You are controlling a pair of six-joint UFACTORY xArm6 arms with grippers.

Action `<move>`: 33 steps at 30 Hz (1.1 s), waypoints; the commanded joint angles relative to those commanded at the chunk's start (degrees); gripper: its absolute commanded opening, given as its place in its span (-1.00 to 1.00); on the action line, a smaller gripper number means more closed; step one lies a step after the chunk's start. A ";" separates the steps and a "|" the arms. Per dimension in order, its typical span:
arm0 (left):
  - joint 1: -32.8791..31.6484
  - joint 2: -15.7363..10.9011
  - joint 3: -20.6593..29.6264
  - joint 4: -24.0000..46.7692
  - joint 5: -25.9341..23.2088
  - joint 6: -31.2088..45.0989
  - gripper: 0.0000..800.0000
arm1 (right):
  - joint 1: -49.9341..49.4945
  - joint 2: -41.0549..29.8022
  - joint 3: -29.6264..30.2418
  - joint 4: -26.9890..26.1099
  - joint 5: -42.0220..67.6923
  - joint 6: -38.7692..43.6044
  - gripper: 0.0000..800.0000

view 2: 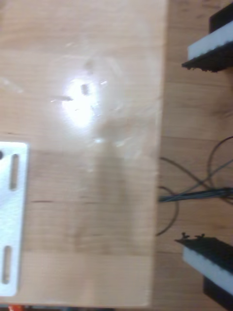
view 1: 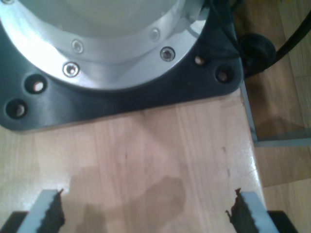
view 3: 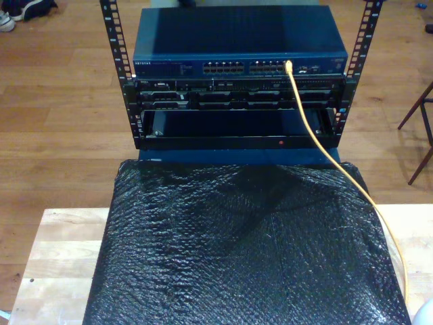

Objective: Grab the cable and plug it in

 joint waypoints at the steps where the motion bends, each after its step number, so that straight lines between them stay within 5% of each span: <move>1: 0.00 0.00 0.00 0.00 0.00 0.00 1.00 | -0.09 -0.09 0.88 0.00 -0.53 0.00 1.00; 15: 0.00 0.00 0.00 0.00 0.00 0.00 1.00 | -6.07 0.00 12.22 0.26 -15.47 -6.95 1.00; 33: 0.00 0.00 0.00 0.00 0.00 0.00 1.00 | -8.09 0.00 13.01 0.62 -16.70 -8.09 1.00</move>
